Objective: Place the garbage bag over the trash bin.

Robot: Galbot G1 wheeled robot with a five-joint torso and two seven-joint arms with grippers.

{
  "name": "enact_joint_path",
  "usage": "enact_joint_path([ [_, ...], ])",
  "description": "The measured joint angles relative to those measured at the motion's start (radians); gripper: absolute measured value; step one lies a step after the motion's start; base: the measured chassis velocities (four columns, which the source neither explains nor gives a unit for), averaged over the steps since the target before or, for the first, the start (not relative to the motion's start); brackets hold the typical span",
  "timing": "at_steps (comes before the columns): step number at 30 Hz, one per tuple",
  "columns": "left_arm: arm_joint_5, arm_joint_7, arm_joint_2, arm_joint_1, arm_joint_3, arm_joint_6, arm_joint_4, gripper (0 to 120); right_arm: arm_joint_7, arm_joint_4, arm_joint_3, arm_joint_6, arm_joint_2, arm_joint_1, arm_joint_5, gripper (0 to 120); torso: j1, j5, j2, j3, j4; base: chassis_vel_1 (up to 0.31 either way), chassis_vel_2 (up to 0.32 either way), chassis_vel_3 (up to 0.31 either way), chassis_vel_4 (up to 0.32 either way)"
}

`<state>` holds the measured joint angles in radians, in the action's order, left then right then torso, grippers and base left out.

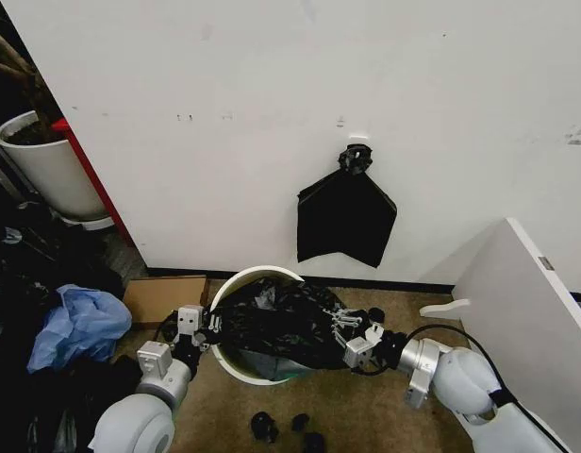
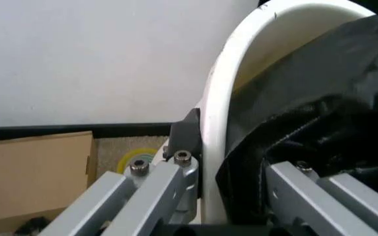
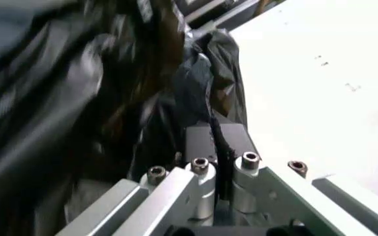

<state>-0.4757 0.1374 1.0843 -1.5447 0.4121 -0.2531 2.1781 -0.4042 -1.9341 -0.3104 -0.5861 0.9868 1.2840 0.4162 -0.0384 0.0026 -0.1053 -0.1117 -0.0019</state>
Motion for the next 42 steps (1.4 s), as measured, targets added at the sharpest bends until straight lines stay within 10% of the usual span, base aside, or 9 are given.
enact_joint_path([
  [5,0.173,-0.103,-0.022,-0.017,-0.029,0.206,-0.045,4,-0.267,-0.021,0.052,0.23,-0.059,-0.001,-0.636,0,0.0,0.0,0.0,0.0,-0.0002,0.0,0.0,0.0,0.0],
  [13,0.374,-0.264,-0.028,-0.007,0.006,0.389,-0.154,4,-0.437,0.024,0.043,0.39,-0.065,-0.032,-1.268,0,0.0,0.0,0.0,0.0,0.0,0.0,0.0,0.0,0.0],
  [25,0.274,-0.622,-0.024,0.012,0.046,0.557,-0.214,4,-0.36,0.133,0.04,0.397,-0.028,-0.056,-1.466,0,0.0,0.0,0.0,0.0,0.0,0.0,0.0,0.0,0.0],
  [42,-0.247,-0.757,-0.033,0.088,0.07,0.441,-0.276,4,-0.601,0.316,0.024,0.291,0.011,-0.069,-1.432,0,0.0,-0.0001,0.0,0.0,-0.0001,0.0,0.0,0.0,0.0],
])
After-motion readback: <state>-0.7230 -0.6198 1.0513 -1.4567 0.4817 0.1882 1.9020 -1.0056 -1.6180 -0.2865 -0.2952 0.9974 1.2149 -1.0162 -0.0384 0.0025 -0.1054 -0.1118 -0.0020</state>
